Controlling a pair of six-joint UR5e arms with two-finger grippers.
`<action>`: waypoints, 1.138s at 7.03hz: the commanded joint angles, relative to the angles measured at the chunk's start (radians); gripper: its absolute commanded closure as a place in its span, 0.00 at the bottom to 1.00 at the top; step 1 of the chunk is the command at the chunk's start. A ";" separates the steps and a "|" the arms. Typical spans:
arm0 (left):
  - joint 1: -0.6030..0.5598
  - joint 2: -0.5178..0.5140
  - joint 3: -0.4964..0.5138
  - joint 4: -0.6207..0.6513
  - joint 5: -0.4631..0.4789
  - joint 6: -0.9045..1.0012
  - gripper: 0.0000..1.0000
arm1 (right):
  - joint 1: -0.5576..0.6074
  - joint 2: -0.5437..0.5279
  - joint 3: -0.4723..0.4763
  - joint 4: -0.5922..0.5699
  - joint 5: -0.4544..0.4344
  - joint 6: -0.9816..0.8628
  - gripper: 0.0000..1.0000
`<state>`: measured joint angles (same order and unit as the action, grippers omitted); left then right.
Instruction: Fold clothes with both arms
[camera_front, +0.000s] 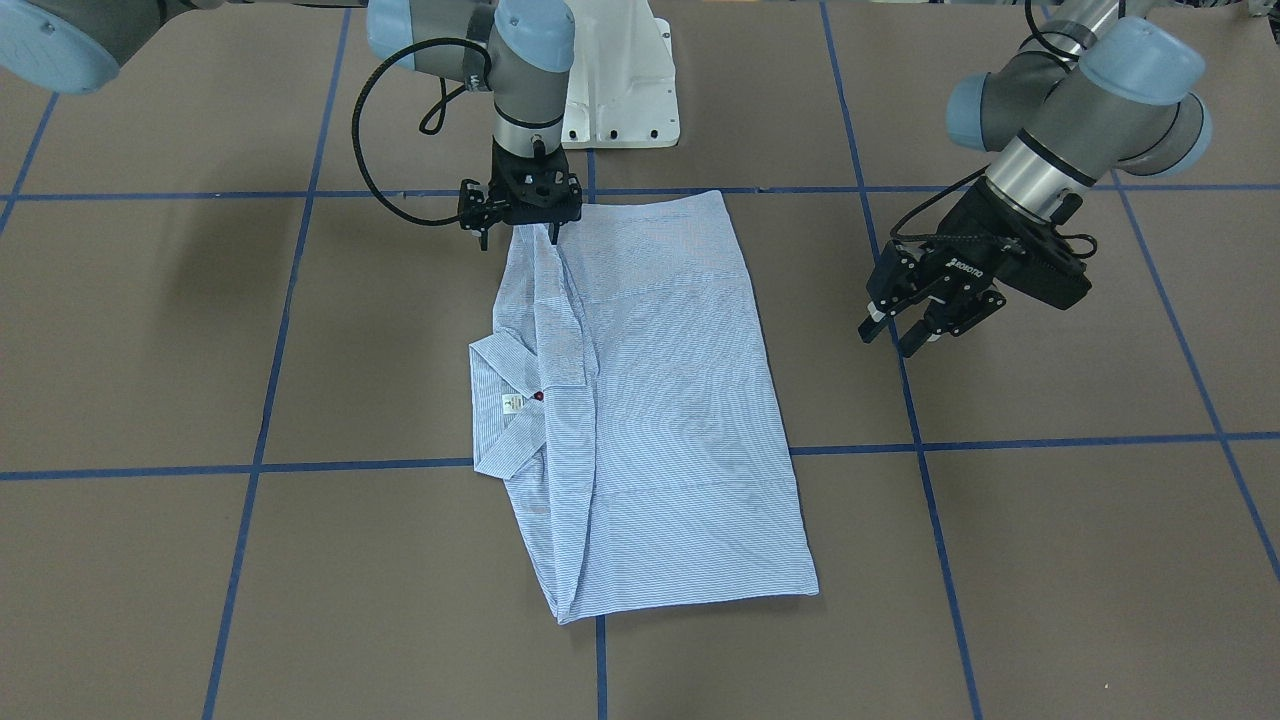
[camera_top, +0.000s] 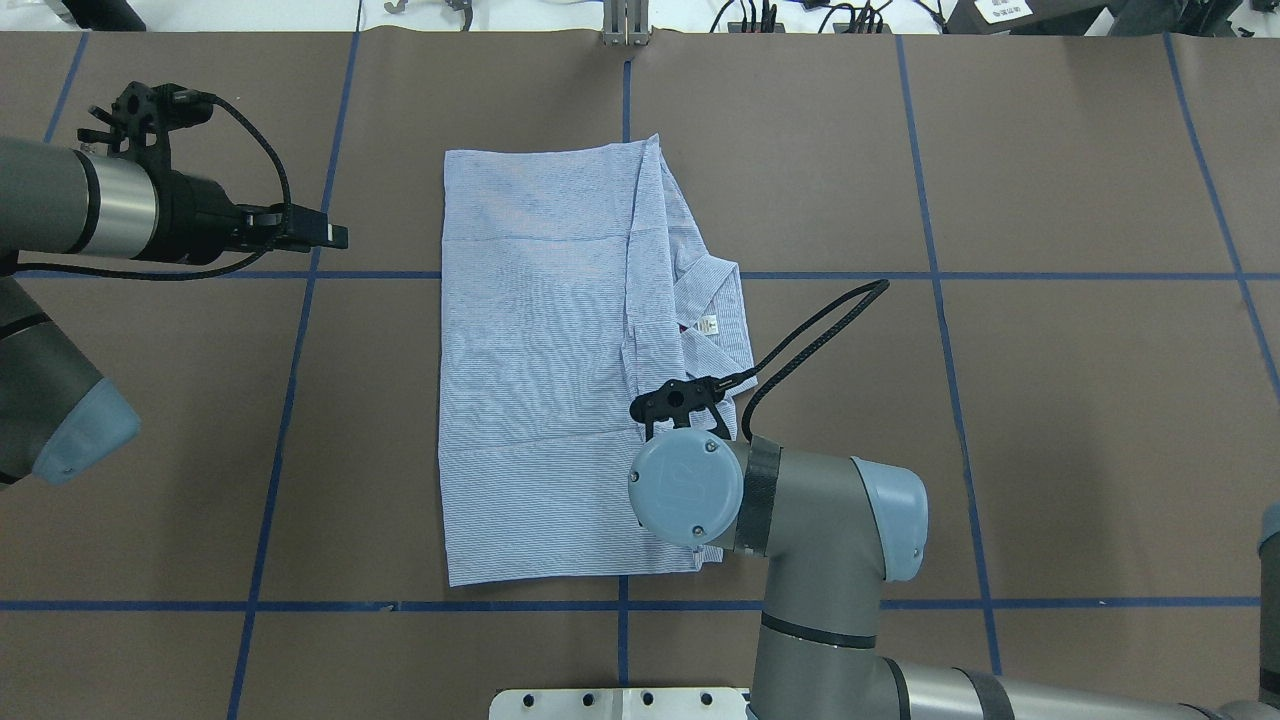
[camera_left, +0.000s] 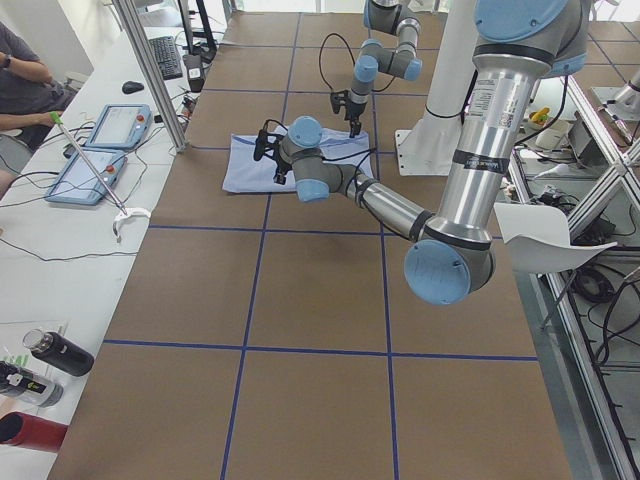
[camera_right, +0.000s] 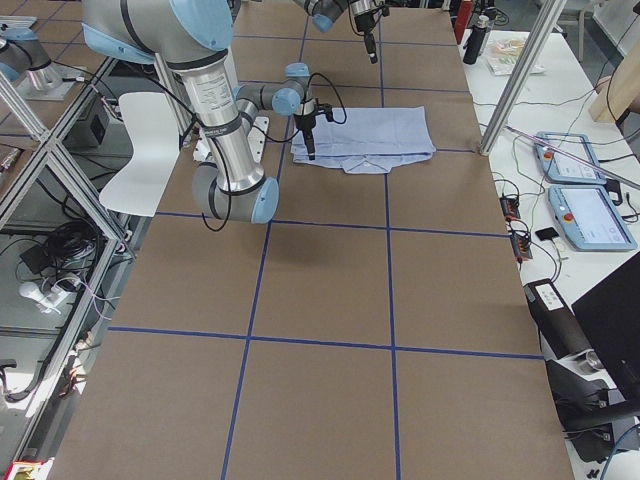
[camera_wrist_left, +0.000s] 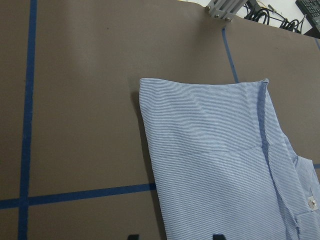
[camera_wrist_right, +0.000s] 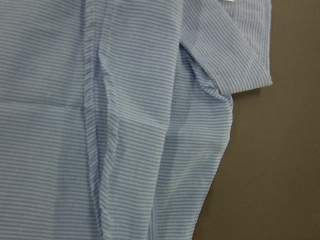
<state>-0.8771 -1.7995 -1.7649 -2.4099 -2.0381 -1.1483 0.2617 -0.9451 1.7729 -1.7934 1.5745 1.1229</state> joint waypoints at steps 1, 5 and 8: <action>0.000 0.005 -0.005 0.000 -0.001 -0.001 0.42 | -0.006 0.009 -0.013 -0.001 -0.005 -0.032 0.00; 0.001 0.005 -0.005 0.000 0.001 -0.002 0.42 | -0.006 0.028 -0.042 -0.001 -0.008 -0.034 0.00; 0.001 0.005 -0.019 0.002 0.001 -0.013 0.42 | -0.002 0.019 -0.040 -0.017 -0.002 -0.035 0.00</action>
<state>-0.8759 -1.7948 -1.7761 -2.4095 -2.0371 -1.1541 0.2579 -0.9217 1.7322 -1.8037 1.5695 1.0888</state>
